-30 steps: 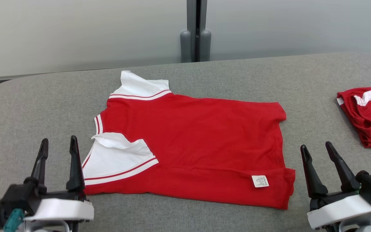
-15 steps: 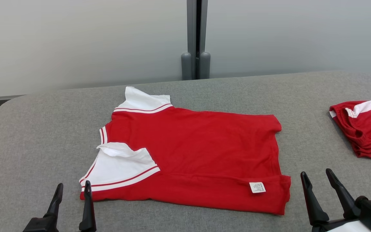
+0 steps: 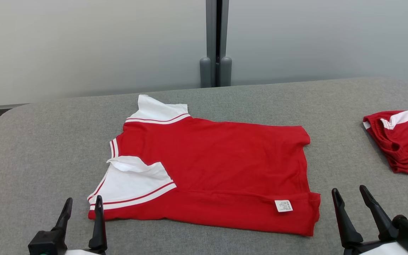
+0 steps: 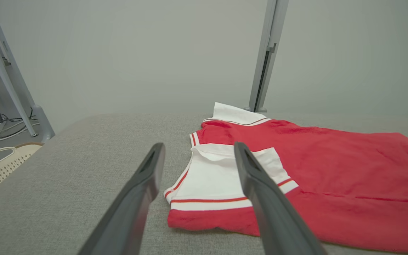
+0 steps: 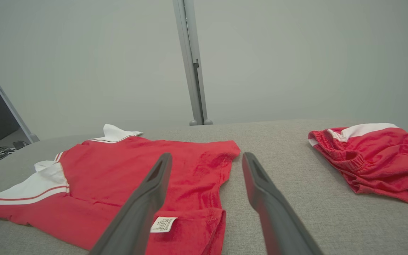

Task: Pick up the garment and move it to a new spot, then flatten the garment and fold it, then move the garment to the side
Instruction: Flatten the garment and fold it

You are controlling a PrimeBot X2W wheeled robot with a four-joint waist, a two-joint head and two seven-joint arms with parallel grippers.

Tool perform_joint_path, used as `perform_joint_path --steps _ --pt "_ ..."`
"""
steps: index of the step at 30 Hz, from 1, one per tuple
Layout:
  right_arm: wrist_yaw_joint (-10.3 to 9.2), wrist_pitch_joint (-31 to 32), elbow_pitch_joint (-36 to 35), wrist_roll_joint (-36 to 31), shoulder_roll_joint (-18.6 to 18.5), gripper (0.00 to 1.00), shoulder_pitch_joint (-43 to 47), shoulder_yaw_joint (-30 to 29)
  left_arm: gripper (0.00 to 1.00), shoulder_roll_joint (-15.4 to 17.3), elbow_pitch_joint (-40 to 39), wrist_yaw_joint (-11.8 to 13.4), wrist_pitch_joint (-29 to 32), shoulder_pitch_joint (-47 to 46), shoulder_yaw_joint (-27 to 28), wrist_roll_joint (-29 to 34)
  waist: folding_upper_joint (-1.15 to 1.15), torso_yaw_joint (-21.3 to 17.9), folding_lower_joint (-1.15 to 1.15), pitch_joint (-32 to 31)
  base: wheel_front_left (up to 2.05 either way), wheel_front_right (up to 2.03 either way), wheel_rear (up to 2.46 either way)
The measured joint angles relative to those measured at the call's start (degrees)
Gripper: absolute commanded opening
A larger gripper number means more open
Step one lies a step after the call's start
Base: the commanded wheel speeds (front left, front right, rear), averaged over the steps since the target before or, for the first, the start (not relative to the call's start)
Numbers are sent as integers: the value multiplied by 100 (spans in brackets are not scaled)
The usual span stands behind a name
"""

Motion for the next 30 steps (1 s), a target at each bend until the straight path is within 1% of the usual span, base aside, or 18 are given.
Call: perform_joint_path --steps 6,10,13,18,22,25,26,27,28,29,30 --pt "1 1 19 9 22 100 -1 -8 100 36 311 -114 209 -363 -84 -90 0 -4 0 95 0 0 0" --pt "1 14 278 79 70 100 -4 43 100 33 798 -204 439 -675 -98 -244 0 -11 0 241 0 0 0" --pt "0 -36 697 153 93 100 -49 205 100 23 1311 -301 581 -909 -75 -393 0 -16 0 401 0 0 0" --pt "0 -205 1633 333 129 100 -405 467 100 -4 2101 -448 608 -1295 1 -645 0 -24 0 689 0 0 0" --pt "0 -278 2330 590 162 100 -688 645 100 -44 2576 -598 657 -1552 38 -845 0 4 0 846 0 0 0" --pt "0 -341 2650 727 155 100 -872 756 100 -90 2833 -740 702 -1697 56 -1009 0 49 0 908 0 0 0" --pt "1 -391 2719 784 148 91 -934 790 84 -110 2894 -790 700 -1739 78 -1084 0 60 0 926 0 0 0" --pt "1 -404 2787 858 138 60 -992 833 43 -107 2950 -817 698 -1778 73 -1096 0 68 0 939 0 0 0" --pt "1 -407 2896 989 109 39 -1096 914 2 -103 3048 -876 681 -1846 80 -1151 0 73 0 965 0 0 0" --pt "2 -441 2940 1013 93 0 -1143 934 0 -104 3085 -904 644 -1874 73 -1162 0 78 0 974 0 0 0" --pt "3 -455 2983 1054 80 0 -1181 961 0 -108 3119 -925 610 -1889 66 -1162 0 82 0 981 0 0 0"
